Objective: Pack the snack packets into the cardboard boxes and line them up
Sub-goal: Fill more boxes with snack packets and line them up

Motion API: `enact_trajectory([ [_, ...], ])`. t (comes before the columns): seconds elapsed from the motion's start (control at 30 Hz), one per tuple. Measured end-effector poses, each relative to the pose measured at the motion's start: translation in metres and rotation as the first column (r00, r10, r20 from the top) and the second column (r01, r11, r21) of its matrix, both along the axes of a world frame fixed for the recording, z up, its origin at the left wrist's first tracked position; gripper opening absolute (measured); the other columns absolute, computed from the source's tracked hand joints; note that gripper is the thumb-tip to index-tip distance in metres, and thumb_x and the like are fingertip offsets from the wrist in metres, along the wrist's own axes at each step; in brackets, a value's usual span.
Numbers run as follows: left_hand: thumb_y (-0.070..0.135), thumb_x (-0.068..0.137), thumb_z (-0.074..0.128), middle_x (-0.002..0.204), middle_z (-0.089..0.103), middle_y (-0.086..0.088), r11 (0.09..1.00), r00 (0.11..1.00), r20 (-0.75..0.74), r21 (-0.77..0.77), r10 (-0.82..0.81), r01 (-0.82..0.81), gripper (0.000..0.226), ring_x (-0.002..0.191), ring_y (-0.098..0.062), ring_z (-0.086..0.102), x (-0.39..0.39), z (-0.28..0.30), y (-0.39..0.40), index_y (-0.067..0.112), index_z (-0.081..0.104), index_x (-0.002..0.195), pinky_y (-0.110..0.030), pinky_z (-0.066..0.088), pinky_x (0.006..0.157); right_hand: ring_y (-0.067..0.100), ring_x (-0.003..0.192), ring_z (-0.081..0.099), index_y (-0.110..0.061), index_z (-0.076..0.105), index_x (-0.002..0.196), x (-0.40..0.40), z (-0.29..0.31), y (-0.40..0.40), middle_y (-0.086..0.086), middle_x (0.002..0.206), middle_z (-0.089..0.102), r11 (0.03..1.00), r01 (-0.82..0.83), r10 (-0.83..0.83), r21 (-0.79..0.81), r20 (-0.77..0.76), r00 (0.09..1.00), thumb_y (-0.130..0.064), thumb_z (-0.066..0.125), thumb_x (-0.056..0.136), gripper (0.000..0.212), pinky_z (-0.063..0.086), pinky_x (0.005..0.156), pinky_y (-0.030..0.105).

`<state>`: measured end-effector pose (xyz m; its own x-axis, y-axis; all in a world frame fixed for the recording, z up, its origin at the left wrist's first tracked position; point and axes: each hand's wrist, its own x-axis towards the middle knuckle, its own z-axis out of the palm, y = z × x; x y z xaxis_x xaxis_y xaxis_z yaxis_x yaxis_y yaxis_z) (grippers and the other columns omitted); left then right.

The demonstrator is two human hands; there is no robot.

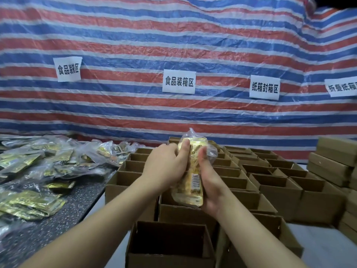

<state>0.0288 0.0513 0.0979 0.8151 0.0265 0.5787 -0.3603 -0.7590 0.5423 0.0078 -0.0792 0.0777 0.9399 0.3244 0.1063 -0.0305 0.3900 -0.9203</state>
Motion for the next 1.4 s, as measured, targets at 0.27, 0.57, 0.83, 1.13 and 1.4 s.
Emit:
enact_trajectory([
  [0.27,0.051,0.102,0.038,0.107,0.067,0.003,0.820,0.895,0.067,-0.375,-0.440,0.431,0.039,0.096,-0.009,0.064,0.003,0.001,-0.006,0.023,0.063,0.114,-0.037,0.053,0.088,0.028,0.119,0.065,-0.030,0.046,0.147,-0.007,-0.009,0.004,0.011,0.133,0.065,0.999,-0.029,0.033,-0.044,0.113,0.993,-0.064,0.074,0.074,0.085,0.055,0.097,0.046],
  [0.57,0.048,0.099,0.046,0.085,0.068,0.014,0.889,0.938,0.125,-0.300,-0.324,0.347,0.024,0.079,0.001,0.065,0.003,-0.020,0.014,0.032,0.064,0.093,-0.015,0.052,0.065,0.021,0.098,0.073,-0.034,0.050,0.137,-0.009,-0.029,-0.017,0.002,0.113,0.074,0.951,-0.066,0.110,-0.302,0.131,0.985,-0.040,0.079,0.074,0.070,0.057,0.082,0.036],
  [0.83,0.035,0.102,0.048,0.086,0.071,0.002,0.964,0.895,-0.399,-0.243,-0.202,0.110,0.029,0.084,-0.012,0.066,-0.020,-0.125,0.079,0.025,0.070,0.087,-0.041,0.054,0.083,0.000,0.106,0.065,-0.046,0.058,0.123,-0.008,-0.048,-0.024,-0.019,0.116,0.068,0.628,-0.110,0.415,-0.771,0.211,0.885,-0.017,0.078,0.085,0.052,0.051,0.085,0.014],
  [1.13,0.029,0.100,0.055,0.079,0.075,0.002,0.788,0.777,-0.530,-0.611,-0.340,-0.072,0.028,0.077,-0.011,0.070,-0.023,-0.156,0.084,0.015,0.074,0.084,-0.022,0.051,0.064,0.000,0.090,0.064,-0.043,0.067,0.106,0.001,-0.054,0.003,-0.014,0.100,0.068,0.240,-0.189,0.592,-0.952,-0.011,0.806,-0.027,0.077,0.085,0.028,0.051,0.084,0.023],
  [1.4,0.033,0.089,0.070,0.090,0.076,0.004,0.810,0.730,-0.548,-0.586,-0.408,0.012,0.014,0.091,-0.014,0.070,-0.024,-0.158,0.091,0.020,0.077,0.092,-0.031,0.057,0.082,0.007,0.107,0.064,-0.032,0.064,0.119,0.004,-0.051,0.000,-0.008,0.114,0.068,0.196,-0.350,0.545,-0.916,-0.195,0.815,-0.039,0.064,0.097,0.023,0.048,0.095,0.027],
])
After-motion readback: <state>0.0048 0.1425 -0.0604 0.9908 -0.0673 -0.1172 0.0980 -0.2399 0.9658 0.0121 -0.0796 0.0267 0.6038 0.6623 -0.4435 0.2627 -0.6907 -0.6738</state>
